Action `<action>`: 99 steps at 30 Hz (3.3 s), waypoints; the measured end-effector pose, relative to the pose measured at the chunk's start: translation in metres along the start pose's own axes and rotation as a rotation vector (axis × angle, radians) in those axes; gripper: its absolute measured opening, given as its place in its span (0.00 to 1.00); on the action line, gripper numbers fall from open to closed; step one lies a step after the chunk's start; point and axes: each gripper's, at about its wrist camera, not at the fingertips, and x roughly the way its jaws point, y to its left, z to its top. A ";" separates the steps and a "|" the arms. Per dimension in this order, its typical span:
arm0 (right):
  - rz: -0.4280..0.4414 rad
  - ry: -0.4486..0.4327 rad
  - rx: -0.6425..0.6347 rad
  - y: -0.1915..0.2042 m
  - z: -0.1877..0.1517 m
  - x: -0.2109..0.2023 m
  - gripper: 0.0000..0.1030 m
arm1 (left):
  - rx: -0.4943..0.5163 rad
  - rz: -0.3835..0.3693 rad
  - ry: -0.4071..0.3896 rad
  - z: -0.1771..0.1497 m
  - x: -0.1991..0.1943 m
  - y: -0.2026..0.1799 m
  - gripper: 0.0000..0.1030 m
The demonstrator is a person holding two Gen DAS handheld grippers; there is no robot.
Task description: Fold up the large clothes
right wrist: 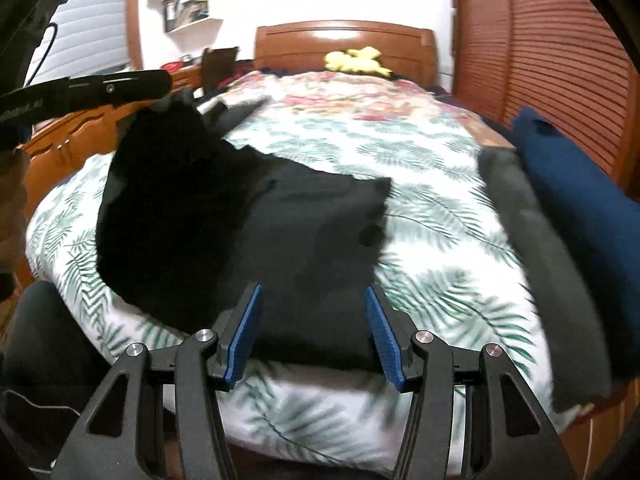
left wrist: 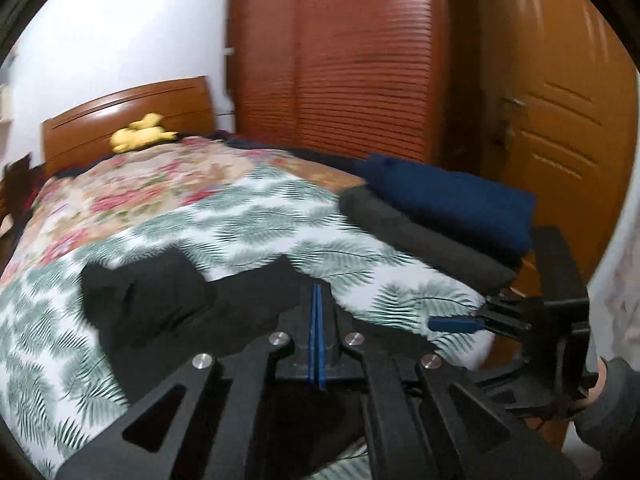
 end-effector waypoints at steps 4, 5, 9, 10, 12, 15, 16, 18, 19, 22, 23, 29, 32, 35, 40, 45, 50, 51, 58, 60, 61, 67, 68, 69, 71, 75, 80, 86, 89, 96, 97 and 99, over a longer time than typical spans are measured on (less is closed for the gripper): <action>-0.012 -0.001 0.019 -0.014 -0.006 -0.006 0.53 | 0.049 0.023 0.010 0.005 0.007 -0.020 0.00; -0.010 -0.005 0.023 -0.016 -0.006 -0.008 0.53 | 0.036 0.021 0.015 0.006 0.005 -0.018 0.00; 0.003 -0.015 0.022 -0.012 -0.001 -0.009 0.53 | -0.011 0.060 -0.002 0.006 -0.014 -0.001 0.00; 0.006 -0.017 0.018 -0.010 0.000 -0.008 0.53 | -0.036 0.062 -0.012 0.009 -0.025 0.007 0.00; 0.012 -0.026 0.007 -0.002 0.008 -0.007 0.53 | -0.068 0.054 -0.031 0.010 -0.041 0.020 0.00; 0.037 -0.044 -0.003 0.012 0.021 -0.005 0.53 | -0.083 0.057 -0.053 0.012 -0.065 0.036 0.00; 0.047 -0.051 -0.006 0.017 0.026 -0.005 0.53 | -0.086 0.072 -0.064 0.011 -0.076 0.043 0.00; 0.064 -0.065 -0.021 0.029 0.037 -0.005 0.53 | -0.093 0.096 -0.071 0.007 -0.088 0.054 0.02; 0.069 -0.073 -0.029 0.034 0.043 -0.005 0.53 | -0.100 0.113 -0.071 0.003 -0.096 0.062 0.02; 0.100 -0.094 -0.057 0.052 0.065 -0.004 0.53 | -0.121 0.151 -0.063 -0.012 -0.111 0.082 0.05; 0.108 -0.098 -0.066 0.056 0.071 -0.004 0.53 | -0.128 0.161 -0.059 -0.016 -0.113 0.088 0.06; 0.147 -0.098 -0.138 0.093 0.111 0.018 0.53 | -0.165 0.223 -0.018 -0.051 -0.122 0.121 0.08; 0.176 -0.067 -0.149 0.106 0.121 0.038 0.53 | -0.172 0.251 -0.013 -0.065 -0.127 0.129 0.09; 0.194 -0.025 -0.151 0.112 0.125 0.060 0.53 | -0.195 0.261 -0.013 -0.077 -0.130 0.136 0.10; 0.222 0.043 -0.129 0.109 0.125 0.085 0.53 | -0.216 0.291 -0.002 -0.093 -0.132 0.145 0.11; 0.234 0.087 -0.134 0.114 0.118 0.097 0.53 | -0.244 0.305 0.013 -0.109 -0.133 0.155 0.13; 0.244 0.108 -0.142 0.118 0.112 0.100 0.50 | -0.262 0.324 0.023 -0.122 -0.134 0.160 0.18; 0.246 0.111 -0.144 0.118 0.111 0.100 0.49 | -0.268 0.327 0.023 -0.126 -0.134 0.161 0.19; 0.281 0.127 -0.186 0.127 0.107 0.098 0.13 | -0.334 0.340 0.020 -0.147 -0.140 0.171 0.27; 0.284 0.101 -0.224 0.134 0.106 0.091 0.10 | -0.342 0.347 0.020 -0.150 -0.140 0.172 0.31; 0.285 0.090 -0.235 0.137 0.107 0.087 0.08 | -0.345 0.344 0.020 -0.151 -0.140 0.172 0.31; 0.297 -0.036 -0.296 0.164 0.121 0.042 0.05 | -0.343 0.308 0.032 -0.155 -0.136 0.169 0.34; 0.297 -0.054 -0.302 0.167 0.124 0.034 0.04 | -0.345 0.302 0.034 -0.156 -0.134 0.168 0.35; 0.294 -0.070 -0.306 0.169 0.126 0.028 0.04 | -0.346 0.299 0.036 -0.156 -0.133 0.167 0.36; 0.280 -0.112 -0.310 0.168 0.132 0.011 0.04 | -0.344 0.290 0.040 -0.156 -0.130 0.165 0.36; 0.250 -0.155 -0.278 0.147 0.133 -0.017 0.04 | -0.323 0.267 0.040 -0.150 -0.121 0.156 0.38; 0.146 -0.143 -0.205 0.099 0.108 -0.034 0.04 | -0.285 0.229 0.037 -0.136 -0.106 0.141 0.39; 0.036 0.023 -0.073 0.034 0.057 0.001 0.04 | -0.244 0.183 0.044 -0.123 -0.088 0.123 0.41; 0.017 0.093 -0.029 0.017 0.039 0.021 0.05 | -0.228 0.177 0.052 -0.120 -0.083 0.117 0.42; -0.076 0.031 -0.028 0.013 0.044 0.000 0.29 | -0.208 0.176 0.062 -0.116 -0.075 0.111 0.44; -0.097 0.011 -0.042 0.016 0.047 -0.005 0.33 | -0.205 0.177 0.061 -0.115 -0.074 0.111 0.44; -0.103 -0.024 -0.071 0.022 0.054 -0.011 0.38 | -0.203 0.174 0.061 -0.114 -0.071 0.112 0.44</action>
